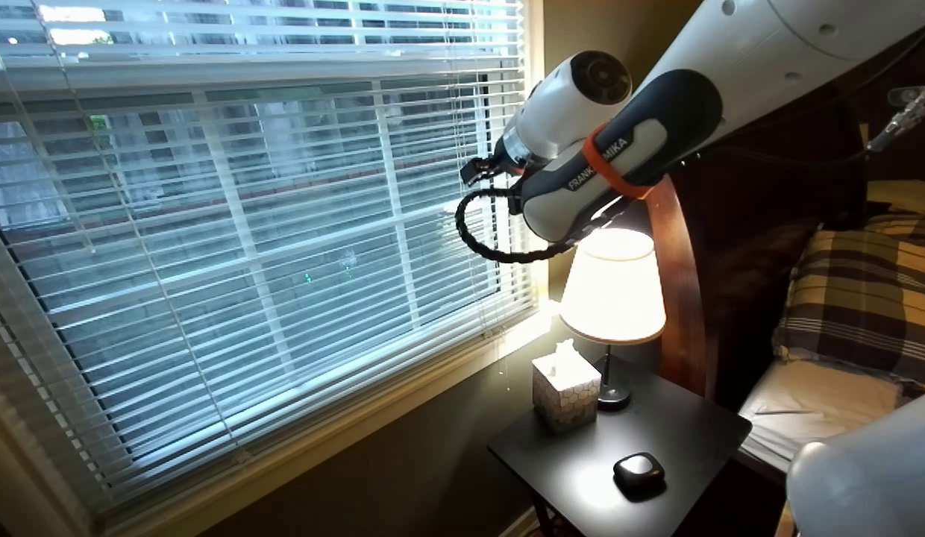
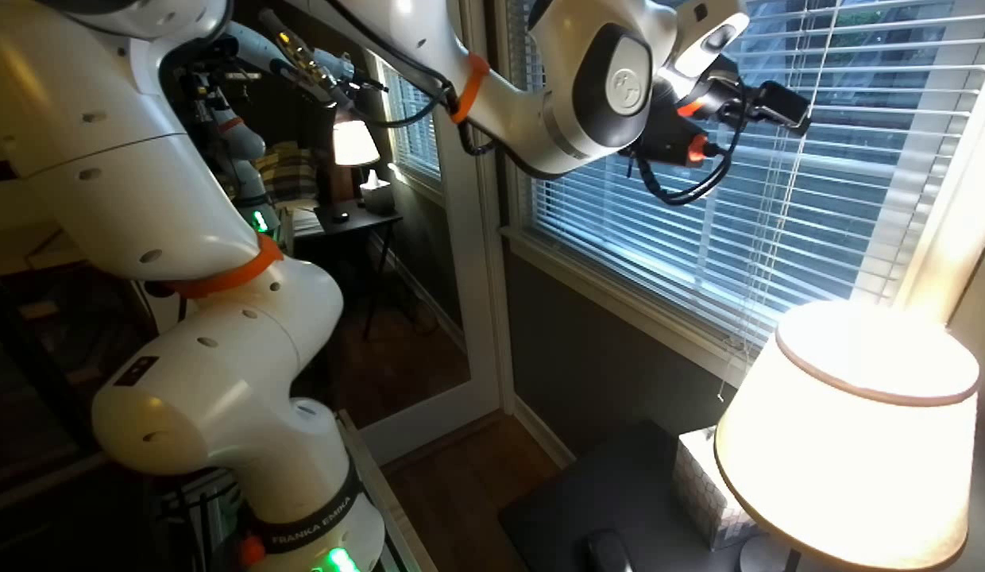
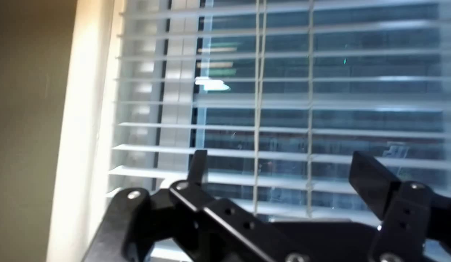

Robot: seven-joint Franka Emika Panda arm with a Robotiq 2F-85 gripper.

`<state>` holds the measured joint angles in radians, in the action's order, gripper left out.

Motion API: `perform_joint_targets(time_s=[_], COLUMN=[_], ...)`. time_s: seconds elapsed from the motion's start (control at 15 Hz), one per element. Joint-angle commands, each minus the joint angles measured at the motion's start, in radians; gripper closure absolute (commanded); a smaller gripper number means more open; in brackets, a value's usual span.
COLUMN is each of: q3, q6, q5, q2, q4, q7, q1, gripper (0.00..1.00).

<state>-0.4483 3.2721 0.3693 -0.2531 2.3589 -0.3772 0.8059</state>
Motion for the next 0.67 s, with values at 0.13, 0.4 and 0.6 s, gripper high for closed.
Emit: perform_joint_targets(time_s=[0.13,0.4,0.6], q3=[-0.289,-0.455,-0.568], q6=[0.019,0.044,0.08], q5=[-0.034,-0.046,-0.069], q2=[0.007,0.007,-0.008], q4=[-0.1,-0.118,-0.123], q7=[-0.134,-0.198,-0.22], q1=[0.337,0.498,0.614], gripper=[0.0,0.0,0.32])
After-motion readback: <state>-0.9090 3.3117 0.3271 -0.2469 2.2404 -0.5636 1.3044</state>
